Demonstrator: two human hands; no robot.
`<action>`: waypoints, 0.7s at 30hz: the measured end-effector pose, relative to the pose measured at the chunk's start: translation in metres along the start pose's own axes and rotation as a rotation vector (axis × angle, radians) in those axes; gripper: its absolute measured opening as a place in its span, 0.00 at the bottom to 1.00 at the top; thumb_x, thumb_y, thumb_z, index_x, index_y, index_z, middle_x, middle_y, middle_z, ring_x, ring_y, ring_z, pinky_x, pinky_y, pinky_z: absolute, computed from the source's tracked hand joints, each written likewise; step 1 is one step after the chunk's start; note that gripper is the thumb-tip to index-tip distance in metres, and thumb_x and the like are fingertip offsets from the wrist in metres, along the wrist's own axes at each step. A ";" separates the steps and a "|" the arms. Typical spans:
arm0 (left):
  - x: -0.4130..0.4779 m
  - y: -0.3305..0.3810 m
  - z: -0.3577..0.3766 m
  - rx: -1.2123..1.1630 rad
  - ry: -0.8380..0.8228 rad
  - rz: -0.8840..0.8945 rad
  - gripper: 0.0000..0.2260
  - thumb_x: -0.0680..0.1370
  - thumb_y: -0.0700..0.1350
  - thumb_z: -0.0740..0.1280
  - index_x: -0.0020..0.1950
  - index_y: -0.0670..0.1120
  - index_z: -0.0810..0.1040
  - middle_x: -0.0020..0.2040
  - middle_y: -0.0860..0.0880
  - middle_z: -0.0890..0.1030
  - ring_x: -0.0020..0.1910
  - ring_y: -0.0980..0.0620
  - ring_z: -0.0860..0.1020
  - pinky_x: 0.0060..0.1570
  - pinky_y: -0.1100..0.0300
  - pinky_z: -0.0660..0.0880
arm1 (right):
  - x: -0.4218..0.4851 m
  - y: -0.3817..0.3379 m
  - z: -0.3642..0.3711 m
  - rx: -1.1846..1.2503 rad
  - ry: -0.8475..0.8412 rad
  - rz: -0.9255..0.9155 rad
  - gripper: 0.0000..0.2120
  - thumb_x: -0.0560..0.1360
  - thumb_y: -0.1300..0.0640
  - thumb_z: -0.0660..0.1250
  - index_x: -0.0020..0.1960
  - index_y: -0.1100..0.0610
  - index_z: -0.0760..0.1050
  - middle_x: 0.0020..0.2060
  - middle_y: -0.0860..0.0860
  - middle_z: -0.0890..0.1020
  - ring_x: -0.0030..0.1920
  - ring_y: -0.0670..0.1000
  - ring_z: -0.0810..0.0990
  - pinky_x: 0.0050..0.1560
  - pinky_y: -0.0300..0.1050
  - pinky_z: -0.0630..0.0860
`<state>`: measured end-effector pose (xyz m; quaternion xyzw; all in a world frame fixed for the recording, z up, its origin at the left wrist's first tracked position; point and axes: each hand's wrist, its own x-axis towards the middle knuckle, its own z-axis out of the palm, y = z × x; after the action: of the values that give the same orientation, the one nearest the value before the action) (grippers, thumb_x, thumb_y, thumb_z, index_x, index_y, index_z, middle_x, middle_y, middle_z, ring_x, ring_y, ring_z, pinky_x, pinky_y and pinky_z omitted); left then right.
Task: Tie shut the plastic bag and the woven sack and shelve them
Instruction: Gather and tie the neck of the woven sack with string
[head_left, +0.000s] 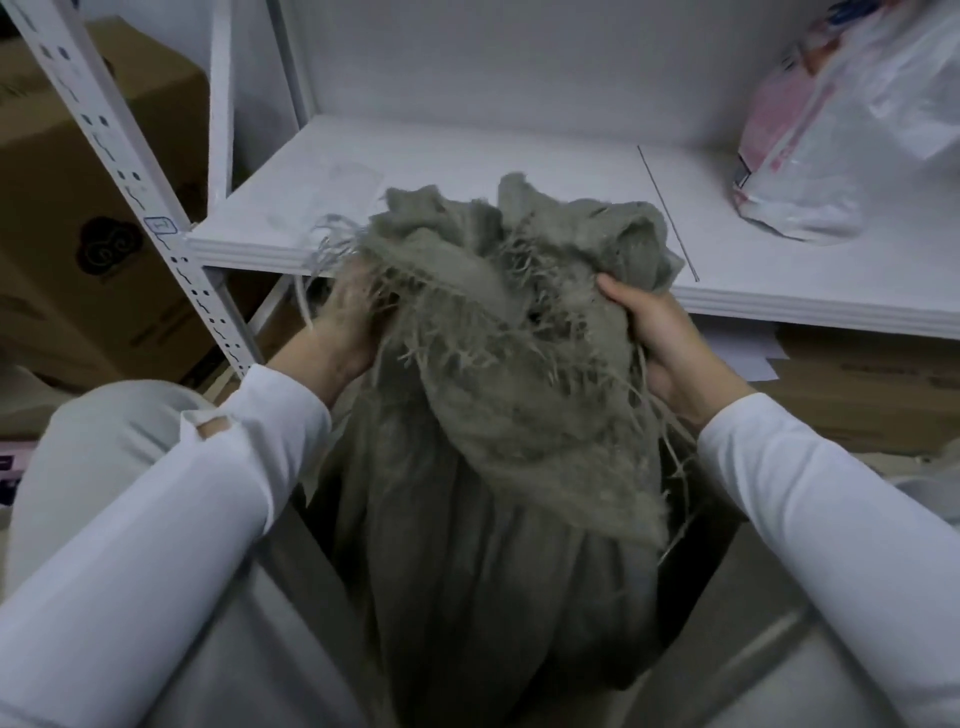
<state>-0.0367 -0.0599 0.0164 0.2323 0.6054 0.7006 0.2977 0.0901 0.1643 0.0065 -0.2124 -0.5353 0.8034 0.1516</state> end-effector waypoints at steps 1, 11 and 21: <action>0.004 -0.004 0.001 0.019 0.032 0.008 0.13 0.80 0.39 0.59 0.44 0.52 0.80 0.34 0.59 0.83 0.36 0.64 0.81 0.39 0.68 0.78 | 0.000 -0.002 -0.001 0.031 0.040 -0.015 0.17 0.76 0.61 0.67 0.65 0.60 0.76 0.57 0.59 0.82 0.55 0.59 0.82 0.59 0.58 0.78; 0.003 -0.036 0.033 1.020 0.236 0.450 0.17 0.68 0.49 0.63 0.48 0.40 0.82 0.47 0.41 0.83 0.49 0.43 0.81 0.50 0.55 0.76 | -0.004 0.002 0.005 -0.057 -0.012 -0.076 0.18 0.72 0.66 0.70 0.62 0.64 0.76 0.54 0.60 0.83 0.53 0.59 0.83 0.54 0.54 0.80; 0.011 -0.004 0.028 -0.418 0.106 -0.215 0.17 0.78 0.52 0.62 0.59 0.42 0.79 0.55 0.42 0.82 0.54 0.44 0.81 0.53 0.52 0.79 | -0.037 0.021 0.031 -0.507 -0.240 0.055 0.13 0.75 0.72 0.64 0.49 0.58 0.82 0.55 0.52 0.81 0.46 0.44 0.79 0.51 0.37 0.73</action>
<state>-0.0252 -0.0321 0.0164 0.0628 0.4832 0.7863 0.3798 0.1060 0.1141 0.0037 -0.1613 -0.7274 0.6669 0.0072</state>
